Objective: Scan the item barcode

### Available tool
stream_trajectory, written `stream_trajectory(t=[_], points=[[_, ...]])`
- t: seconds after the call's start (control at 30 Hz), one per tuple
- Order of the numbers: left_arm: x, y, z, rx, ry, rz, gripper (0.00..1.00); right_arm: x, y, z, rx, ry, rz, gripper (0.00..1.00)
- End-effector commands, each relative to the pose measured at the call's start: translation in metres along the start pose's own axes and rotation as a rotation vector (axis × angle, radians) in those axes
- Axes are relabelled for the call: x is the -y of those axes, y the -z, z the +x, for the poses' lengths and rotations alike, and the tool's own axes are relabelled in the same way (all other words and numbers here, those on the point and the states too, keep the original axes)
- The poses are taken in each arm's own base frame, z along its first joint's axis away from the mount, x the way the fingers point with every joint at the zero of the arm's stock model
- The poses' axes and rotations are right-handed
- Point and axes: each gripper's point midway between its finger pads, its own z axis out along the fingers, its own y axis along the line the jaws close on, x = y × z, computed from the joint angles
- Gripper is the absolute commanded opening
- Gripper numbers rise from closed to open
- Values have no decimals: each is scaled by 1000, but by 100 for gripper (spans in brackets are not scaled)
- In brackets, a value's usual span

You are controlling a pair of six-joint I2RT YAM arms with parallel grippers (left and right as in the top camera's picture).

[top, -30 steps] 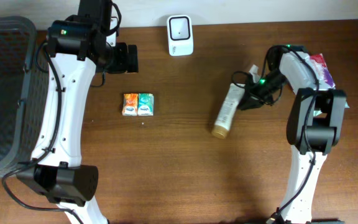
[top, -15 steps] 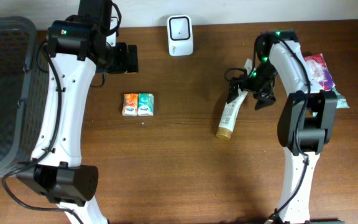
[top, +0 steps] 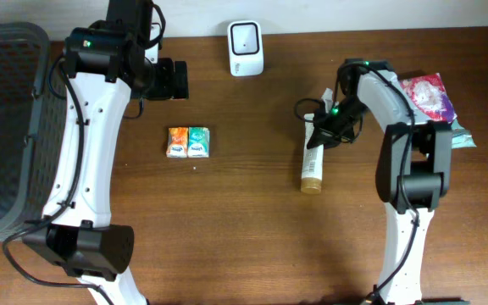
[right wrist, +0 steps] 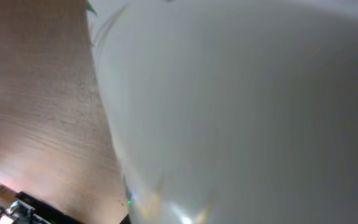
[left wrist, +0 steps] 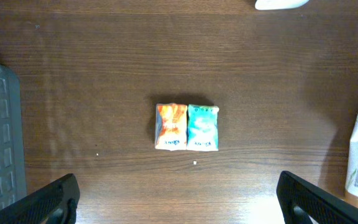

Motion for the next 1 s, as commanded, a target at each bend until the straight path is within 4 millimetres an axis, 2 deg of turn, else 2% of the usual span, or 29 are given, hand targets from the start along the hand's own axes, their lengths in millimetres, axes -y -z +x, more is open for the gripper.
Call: stream_trajectory(t=[0.0,0.03,0.07,0.1,0.13,0.17,0.23,0.27,0.3,0.43,0.53,0.57,0.6,0.63,0.67,0.77,0.83,0.87,0.9,0.97], points=[[-3,3,-3,13,3,-7,99,-3,21,1,14,-6,170,6],[-3,3,-3,13,3,-7,99,-5,29,2,21,6,209,6],[-3,3,-3,13,3,-7,99,-9,30,1,27,19,215,13],[-3,3,-3,13,3,-7,99,-14,30,1,30,36,214,28],[-3,3,-3,13,3,-7,99,-16,29,2,26,60,212,32],[-3,3,-3,13,3,-7,99,-18,28,2,24,75,210,32],[-3,3,-3,13,3,-7,99,-20,27,-2,38,85,208,25],[-3,3,-3,13,3,-7,99,-19,26,-3,44,87,207,26],[-3,3,-3,13,3,-7,99,-18,25,-4,45,91,208,56],[-3,3,-3,13,3,-7,99,-11,22,-4,33,80,220,57],[-3,3,-3,13,3,-7,99,0,4,4,-10,65,227,57],[-3,3,-3,13,3,-7,99,3,-3,3,-8,65,226,55],[-3,3,-3,13,3,-7,99,3,-11,1,-4,69,209,41],[-3,3,-3,13,3,-7,99,-3,-17,0,-3,72,159,17],[-3,3,-3,13,3,-7,99,-15,-17,-1,1,77,91,4],[-3,3,-3,13,3,-7,99,-50,1,-9,35,118,-51,4],[-3,3,-3,13,3,-7,99,-100,30,-9,67,255,-269,4],[-3,3,-3,13,3,-7,99,-133,55,-4,87,353,-426,4],[-3,3,-3,13,3,-7,99,-154,73,0,111,427,-522,4],[-3,3,-3,13,3,-7,99,-179,100,4,160,537,-639,4]])
